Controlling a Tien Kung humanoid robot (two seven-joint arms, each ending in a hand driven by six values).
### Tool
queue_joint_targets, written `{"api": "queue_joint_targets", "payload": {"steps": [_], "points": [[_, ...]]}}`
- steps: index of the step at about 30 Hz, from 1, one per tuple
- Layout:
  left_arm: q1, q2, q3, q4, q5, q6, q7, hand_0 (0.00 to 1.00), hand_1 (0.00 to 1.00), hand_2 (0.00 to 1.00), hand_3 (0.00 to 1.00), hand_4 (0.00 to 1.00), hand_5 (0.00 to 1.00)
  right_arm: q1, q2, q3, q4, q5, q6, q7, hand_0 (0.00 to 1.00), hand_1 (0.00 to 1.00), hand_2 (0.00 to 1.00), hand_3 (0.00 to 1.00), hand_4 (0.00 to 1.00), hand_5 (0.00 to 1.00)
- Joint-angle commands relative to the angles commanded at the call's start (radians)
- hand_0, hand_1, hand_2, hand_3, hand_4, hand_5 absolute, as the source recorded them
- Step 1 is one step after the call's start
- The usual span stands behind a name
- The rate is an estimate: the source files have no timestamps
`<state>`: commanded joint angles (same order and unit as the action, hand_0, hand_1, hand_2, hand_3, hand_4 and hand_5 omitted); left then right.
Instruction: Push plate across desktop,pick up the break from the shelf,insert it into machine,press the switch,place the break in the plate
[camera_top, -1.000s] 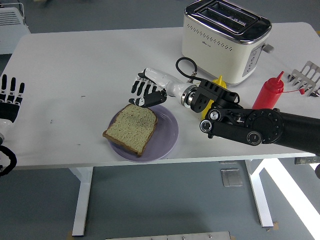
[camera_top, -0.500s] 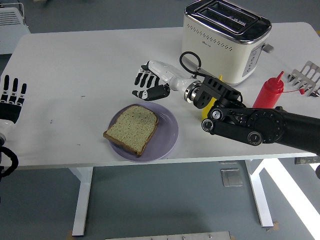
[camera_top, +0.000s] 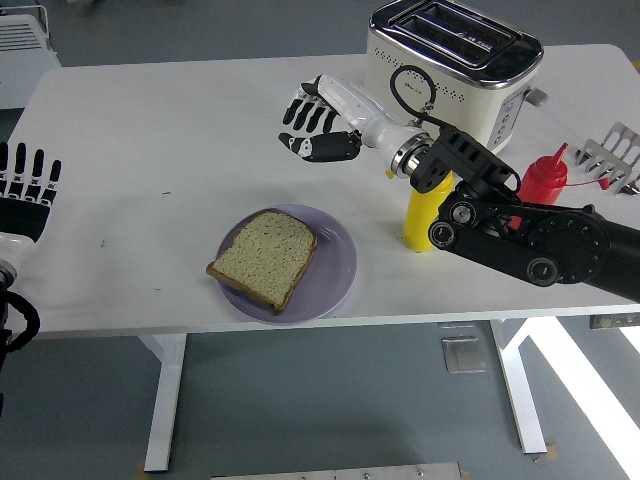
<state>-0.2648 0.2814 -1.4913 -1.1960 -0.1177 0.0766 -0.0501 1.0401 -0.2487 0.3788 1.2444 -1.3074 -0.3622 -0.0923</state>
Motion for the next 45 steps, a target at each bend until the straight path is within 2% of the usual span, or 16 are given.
{"api": "queue_joint_targets", "payload": {"steps": [5, 6, 8, 18, 23, 29, 30, 35, 36, 39, 45], "points": [[0.006, 0.002, -0.007, -0.021, -0.002, 0.002, -0.001, 0.785, 0.715, 0.671, 0.69, 0.643, 0.998, -0.048, -0.033, 0.106, 0.063, -0.042, 0.005, -0.003, 0.517, 0.544, 0.544, 0.485, 0.671, 0.266], [0.007, 0.002, -0.008, -0.025, -0.003, 0.002, -0.001, 0.785, 0.716, 0.671, 0.688, 0.643, 0.998, -0.057, -0.039, 0.13, 0.074, -0.044, 0.005, -0.002, 0.559, 0.56, 0.553, 0.498, 0.651, 0.255], [0.008, 0.003, -0.01, -0.031, -0.004, 0.003, -0.001, 0.785, 0.716, 0.671, 0.688, 0.643, 0.998, -0.071, -0.047, 0.173, 0.088, -0.044, 0.004, 0.0, 0.559, 0.56, 0.553, 0.498, 0.651, 0.255], [0.012, 0.005, -0.021, -0.067, -0.017, 0.005, 0.002, 0.784, 0.714, 0.671, 0.688, 0.641, 0.998, -0.172, -0.096, 0.398, 0.194, 0.034, -0.004, -0.005, 0.573, 0.571, 0.562, 0.518, 0.623, 0.236], [0.017, 0.007, -0.025, -0.09, -0.026, 0.008, 0.005, 0.784, 0.714, 0.671, 0.688, 0.641, 0.998, -0.242, -0.125, 0.504, 0.266, 0.134, -0.007, -0.004, 0.573, 0.571, 0.562, 0.518, 0.623, 0.236], [0.027, 0.007, -0.033, -0.117, -0.041, 0.011, 0.009, 0.784, 0.714, 0.67, 0.687, 0.64, 0.998, -0.331, -0.15, 0.628, 0.323, 0.284, -0.017, 0.039, 0.593, 0.585, 0.569, 0.525, 0.62, 0.233], [0.027, 0.007, -0.034, -0.118, -0.041, 0.011, 0.009, 0.784, 0.713, 0.67, 0.687, 0.639, 0.998, -0.337, -0.151, 0.635, 0.325, 0.296, -0.017, 0.043, 0.642, 0.619, 0.587, 0.531, 0.622, 0.23], [0.035, 0.005, -0.042, -0.135, -0.055, 0.012, 0.013, 0.784, 0.713, 0.67, 0.687, 0.639, 0.998, -0.42, -0.141, 0.72, 0.35, 0.452, -0.015, 0.103, 0.642, 0.619, 0.587, 0.531, 0.622, 0.23], [0.037, 0.005, -0.043, -0.139, -0.057, 0.013, 0.014, 0.783, 0.713, 0.669, 0.686, 0.638, 0.998, -0.44, -0.135, 0.74, 0.355, 0.485, -0.014, 0.112, 0.689, 0.644, 0.605, 0.548, 0.628, 0.238], [0.041, 0.004, -0.046, -0.149, -0.061, 0.013, 0.015, 0.783, 0.713, 0.669, 0.686, 0.638, 0.998, -0.492, -0.119, 0.794, 0.368, 0.572, -0.009, 0.137, 0.689, 0.644, 0.605, 0.548, 0.628, 0.238], [0.047, 0.004, -0.049, -0.163, -0.063, 0.014, 0.016, 0.782, 0.711, 0.669, 0.686, 0.635, 0.998, -0.554, -0.107, 0.869, 0.387, 0.735, 0.01, 0.17, 0.719, 0.663, 0.619, 0.566, 0.633, 0.247]]}}
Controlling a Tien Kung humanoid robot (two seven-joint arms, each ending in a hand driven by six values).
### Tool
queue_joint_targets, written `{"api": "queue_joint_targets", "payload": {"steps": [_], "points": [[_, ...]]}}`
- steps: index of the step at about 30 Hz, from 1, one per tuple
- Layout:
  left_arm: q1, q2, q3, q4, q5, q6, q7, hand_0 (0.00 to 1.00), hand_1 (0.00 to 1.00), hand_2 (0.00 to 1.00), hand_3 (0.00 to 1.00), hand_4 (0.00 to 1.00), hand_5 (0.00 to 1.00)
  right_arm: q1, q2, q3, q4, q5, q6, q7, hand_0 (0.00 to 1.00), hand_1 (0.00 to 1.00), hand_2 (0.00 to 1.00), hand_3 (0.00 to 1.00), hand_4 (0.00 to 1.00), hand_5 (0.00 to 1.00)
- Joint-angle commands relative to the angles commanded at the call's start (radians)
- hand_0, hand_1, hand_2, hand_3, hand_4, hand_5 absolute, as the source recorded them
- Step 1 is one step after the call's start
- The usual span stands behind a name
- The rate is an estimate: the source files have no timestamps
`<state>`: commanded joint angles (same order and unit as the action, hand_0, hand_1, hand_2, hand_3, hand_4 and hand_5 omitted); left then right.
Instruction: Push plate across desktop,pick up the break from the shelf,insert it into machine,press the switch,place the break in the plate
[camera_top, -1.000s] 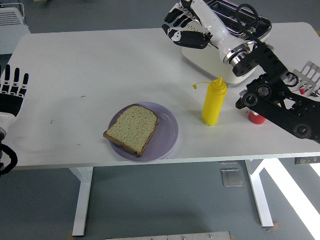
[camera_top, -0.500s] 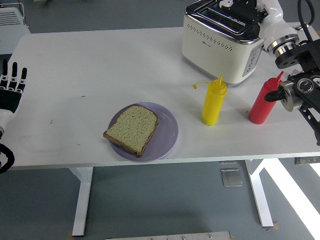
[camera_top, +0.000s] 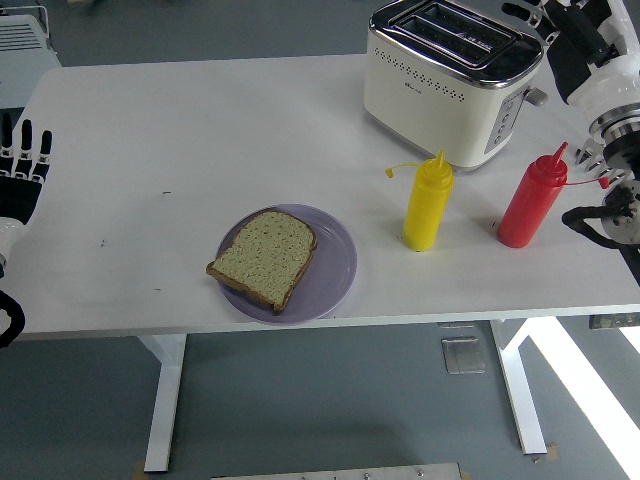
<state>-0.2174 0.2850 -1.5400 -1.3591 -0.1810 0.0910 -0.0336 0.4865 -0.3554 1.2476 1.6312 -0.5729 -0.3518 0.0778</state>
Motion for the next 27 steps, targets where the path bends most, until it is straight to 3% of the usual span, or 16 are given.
{"api": "queue_joint_targets", "payload": {"steps": [10, 27], "points": [[0.002, -0.002, 0.0, -0.006, -0.001, -0.005, 0.015, 0.781, 0.709, 0.668, 0.685, 0.634, 0.998, -0.078, 0.01, 0.065, 0.012, 0.212, 0.026, 0.028, 0.753, 0.68, 0.636, 0.593, 0.642, 0.266], [0.003, -0.009, 0.012, -0.01, -0.005, -0.008, 0.041, 0.78, 0.709, 0.666, 0.684, 0.628, 0.998, -0.157, 0.022, 0.087, 0.023, 0.331, 0.042, 0.058, 0.756, 0.675, 0.634, 0.592, 0.662, 0.315]]}}
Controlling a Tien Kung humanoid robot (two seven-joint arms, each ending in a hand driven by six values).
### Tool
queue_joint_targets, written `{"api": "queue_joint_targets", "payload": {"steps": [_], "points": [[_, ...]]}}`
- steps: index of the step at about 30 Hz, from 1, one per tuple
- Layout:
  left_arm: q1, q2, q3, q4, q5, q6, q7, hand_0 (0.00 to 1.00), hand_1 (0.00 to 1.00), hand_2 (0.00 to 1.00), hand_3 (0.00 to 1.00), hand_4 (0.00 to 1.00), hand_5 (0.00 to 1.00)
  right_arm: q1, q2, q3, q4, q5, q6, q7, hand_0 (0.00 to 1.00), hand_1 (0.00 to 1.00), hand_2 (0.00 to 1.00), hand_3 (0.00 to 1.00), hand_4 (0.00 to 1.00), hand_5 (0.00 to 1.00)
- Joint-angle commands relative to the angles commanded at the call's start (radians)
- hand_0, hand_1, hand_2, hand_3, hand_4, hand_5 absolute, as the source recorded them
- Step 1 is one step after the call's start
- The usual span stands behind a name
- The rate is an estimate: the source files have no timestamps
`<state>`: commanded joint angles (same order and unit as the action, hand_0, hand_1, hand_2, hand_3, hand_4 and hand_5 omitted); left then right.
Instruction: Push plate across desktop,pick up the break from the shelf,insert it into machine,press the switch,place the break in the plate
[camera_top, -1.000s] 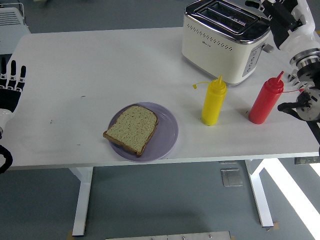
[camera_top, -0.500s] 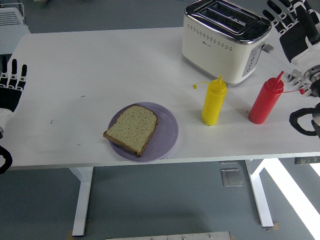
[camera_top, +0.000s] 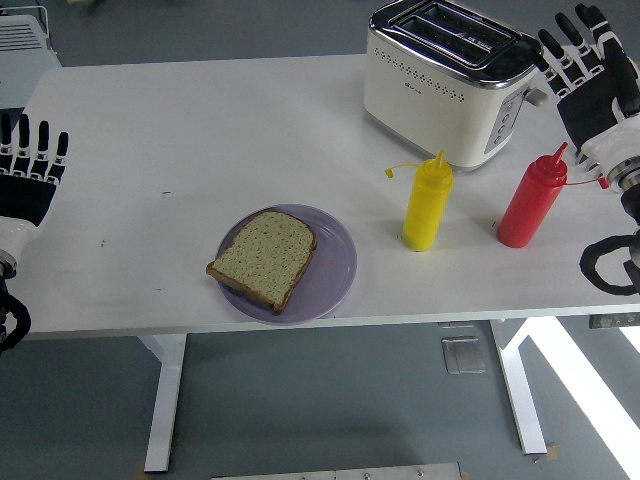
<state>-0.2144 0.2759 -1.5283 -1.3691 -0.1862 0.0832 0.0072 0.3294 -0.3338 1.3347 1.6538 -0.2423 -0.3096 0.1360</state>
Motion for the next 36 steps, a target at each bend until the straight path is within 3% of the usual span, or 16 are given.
{"api": "queue_joint_targets", "payload": {"steps": [5, 16, 36], "points": [[0.005, -0.001, -0.008, 0.004, -0.019, 0.001, 0.006, 0.78, 0.709, 0.666, 0.684, 0.628, 0.998, -0.015, -0.001, 0.02, 0.001, 0.031, 0.005, 0.004, 0.756, 0.675, 0.634, 0.592, 0.662, 0.315], [0.019, -0.002, -0.02, 0.0, -0.046, 0.001, 0.015, 0.78, 0.709, 0.666, 0.684, 0.628, 0.998, -0.058, 0.007, 0.089, 0.014, 0.226, 0.028, -0.003, 0.756, 0.676, 0.634, 0.597, 0.664, 0.331], [0.01, -0.005, -0.008, -0.008, -0.027, 0.005, 0.018, 0.779, 0.705, 0.663, 0.679, 0.619, 0.998, -0.07, 0.024, 0.067, 0.015, 0.174, 0.022, 0.007, 0.752, 0.672, 0.632, 0.595, 0.662, 0.341]]}}
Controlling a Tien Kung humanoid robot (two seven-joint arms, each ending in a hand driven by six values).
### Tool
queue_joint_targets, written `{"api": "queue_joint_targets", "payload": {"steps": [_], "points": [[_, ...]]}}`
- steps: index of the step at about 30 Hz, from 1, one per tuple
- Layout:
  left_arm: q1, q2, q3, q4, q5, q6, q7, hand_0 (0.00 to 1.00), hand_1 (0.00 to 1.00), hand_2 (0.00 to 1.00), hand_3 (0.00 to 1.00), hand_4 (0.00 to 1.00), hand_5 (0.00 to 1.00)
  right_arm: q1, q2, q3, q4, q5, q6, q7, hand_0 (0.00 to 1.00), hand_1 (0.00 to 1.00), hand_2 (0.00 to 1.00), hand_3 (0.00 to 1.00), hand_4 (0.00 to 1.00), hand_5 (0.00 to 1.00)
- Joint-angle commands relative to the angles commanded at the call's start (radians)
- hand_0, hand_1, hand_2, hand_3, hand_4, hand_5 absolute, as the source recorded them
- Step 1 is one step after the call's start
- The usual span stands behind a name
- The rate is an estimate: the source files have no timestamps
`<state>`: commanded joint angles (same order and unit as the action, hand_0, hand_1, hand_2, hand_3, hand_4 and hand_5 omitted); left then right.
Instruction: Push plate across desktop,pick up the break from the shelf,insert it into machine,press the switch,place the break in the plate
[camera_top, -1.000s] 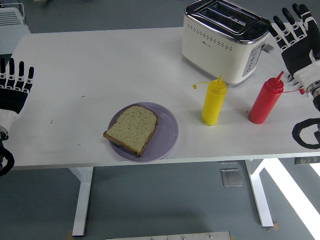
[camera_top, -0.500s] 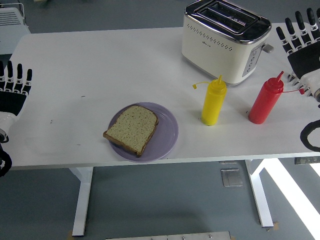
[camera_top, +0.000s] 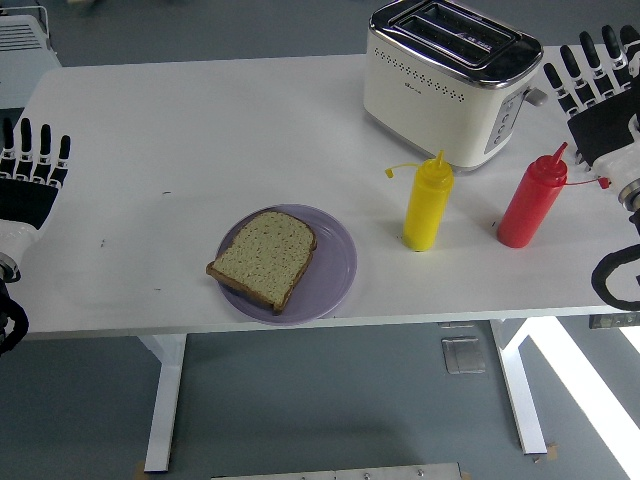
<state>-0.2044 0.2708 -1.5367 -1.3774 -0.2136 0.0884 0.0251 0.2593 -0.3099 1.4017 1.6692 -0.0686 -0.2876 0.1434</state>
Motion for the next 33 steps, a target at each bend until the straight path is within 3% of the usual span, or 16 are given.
{"api": "queue_joint_targets", "payload": {"steps": [33], "points": [[-0.005, 0.004, -0.007, 0.003, 0.001, 0.001, -0.001, 0.778, 0.705, 0.663, 0.679, 0.613, 0.998, 0.005, 0.006, -0.03, -0.005, -0.014, -0.006, 0.005, 0.751, 0.668, 0.63, 0.588, 0.658, 0.338]]}}
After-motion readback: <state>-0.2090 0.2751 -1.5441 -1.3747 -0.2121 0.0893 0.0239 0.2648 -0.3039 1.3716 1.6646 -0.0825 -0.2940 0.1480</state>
